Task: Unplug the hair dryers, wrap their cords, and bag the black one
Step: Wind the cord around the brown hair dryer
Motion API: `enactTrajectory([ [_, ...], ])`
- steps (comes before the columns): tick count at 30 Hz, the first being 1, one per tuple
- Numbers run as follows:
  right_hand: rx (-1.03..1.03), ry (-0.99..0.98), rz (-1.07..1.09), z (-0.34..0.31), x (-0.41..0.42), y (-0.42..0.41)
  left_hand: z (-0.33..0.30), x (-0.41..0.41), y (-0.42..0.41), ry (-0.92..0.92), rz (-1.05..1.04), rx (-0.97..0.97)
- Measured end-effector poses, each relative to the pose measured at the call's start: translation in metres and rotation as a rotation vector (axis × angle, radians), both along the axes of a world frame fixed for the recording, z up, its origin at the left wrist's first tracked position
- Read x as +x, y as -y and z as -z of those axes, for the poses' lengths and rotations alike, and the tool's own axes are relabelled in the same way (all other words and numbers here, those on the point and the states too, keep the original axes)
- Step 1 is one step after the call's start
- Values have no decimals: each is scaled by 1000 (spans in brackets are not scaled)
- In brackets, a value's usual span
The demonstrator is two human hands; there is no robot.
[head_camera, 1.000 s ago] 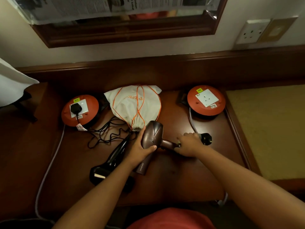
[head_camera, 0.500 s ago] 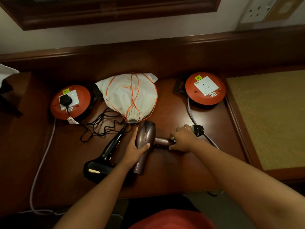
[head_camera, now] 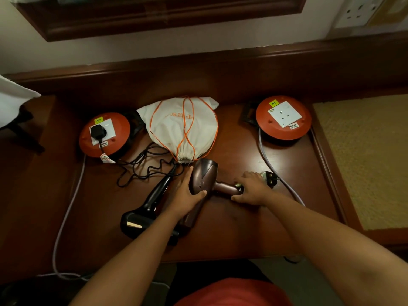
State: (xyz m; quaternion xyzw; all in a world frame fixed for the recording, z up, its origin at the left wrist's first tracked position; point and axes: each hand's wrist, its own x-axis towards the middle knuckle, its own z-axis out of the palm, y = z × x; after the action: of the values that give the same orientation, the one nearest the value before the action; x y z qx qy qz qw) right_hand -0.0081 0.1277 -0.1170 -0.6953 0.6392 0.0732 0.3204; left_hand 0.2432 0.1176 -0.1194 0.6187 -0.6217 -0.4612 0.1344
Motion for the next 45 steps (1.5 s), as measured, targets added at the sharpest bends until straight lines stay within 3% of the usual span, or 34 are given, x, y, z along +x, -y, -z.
enactTrajectory([
  [26, -35, 98, 66, -10, 7, -12, -12, 6, -1, 83, 48, 23],
  [45, -289, 359, 215, -64, 73, -21, -68, 48, -6, -8, -148, 10],
])
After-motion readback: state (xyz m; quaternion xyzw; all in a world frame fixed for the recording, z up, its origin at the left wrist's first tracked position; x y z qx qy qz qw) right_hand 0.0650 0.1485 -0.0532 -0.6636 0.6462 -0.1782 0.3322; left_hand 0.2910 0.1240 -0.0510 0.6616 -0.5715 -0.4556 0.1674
